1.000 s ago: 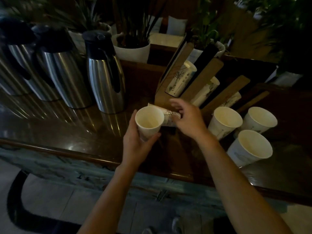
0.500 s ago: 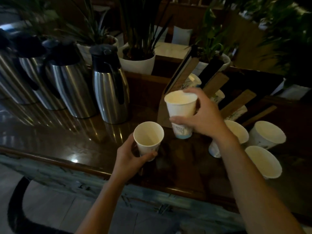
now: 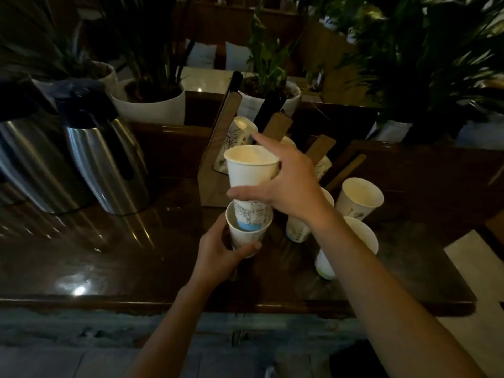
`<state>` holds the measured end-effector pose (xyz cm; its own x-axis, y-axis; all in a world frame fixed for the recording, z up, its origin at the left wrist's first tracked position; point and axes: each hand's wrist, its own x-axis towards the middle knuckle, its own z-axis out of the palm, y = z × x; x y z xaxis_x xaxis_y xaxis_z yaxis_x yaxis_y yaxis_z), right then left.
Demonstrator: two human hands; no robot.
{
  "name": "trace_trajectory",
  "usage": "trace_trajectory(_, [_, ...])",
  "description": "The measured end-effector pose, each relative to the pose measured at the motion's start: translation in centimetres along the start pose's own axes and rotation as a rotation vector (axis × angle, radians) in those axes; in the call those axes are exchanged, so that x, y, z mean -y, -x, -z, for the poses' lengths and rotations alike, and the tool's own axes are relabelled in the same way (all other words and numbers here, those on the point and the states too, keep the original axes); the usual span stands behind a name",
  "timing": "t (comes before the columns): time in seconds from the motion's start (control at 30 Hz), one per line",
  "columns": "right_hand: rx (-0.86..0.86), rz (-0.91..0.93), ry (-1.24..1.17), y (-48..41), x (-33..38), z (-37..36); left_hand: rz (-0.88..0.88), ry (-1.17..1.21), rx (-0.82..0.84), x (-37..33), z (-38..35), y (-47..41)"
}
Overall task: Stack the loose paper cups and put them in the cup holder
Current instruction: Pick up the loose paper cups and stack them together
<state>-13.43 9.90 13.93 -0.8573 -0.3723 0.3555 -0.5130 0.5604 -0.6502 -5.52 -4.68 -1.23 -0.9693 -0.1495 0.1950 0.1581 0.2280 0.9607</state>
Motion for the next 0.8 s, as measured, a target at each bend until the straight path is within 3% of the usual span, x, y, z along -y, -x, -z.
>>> trace_trajectory(0.27, [0.262, -0.136, 0.248, 1.6, -1.0, -2.9, 0.010, 0.005, -0.054, 0.4, -0.1, -0.5])
trace_trajectory(0.4, [0.266, -0.102, 0.396, 2.8, -1.4, -3.6, 0.005, -0.028, -0.068, 0.7, -0.4, -0.6])
trace_trajectory(0.6, [0.096, -0.080, 0.569, 4.4, -2.2, -5.1, 0.007, -0.076, -0.078, 0.6, -0.8, -0.5])
trace_trajectory(0.8, [0.237, -0.075, 0.600, 5.1, -1.7, -3.8, -0.035, -0.038, -0.050, 0.3, -1.3, 0.2])
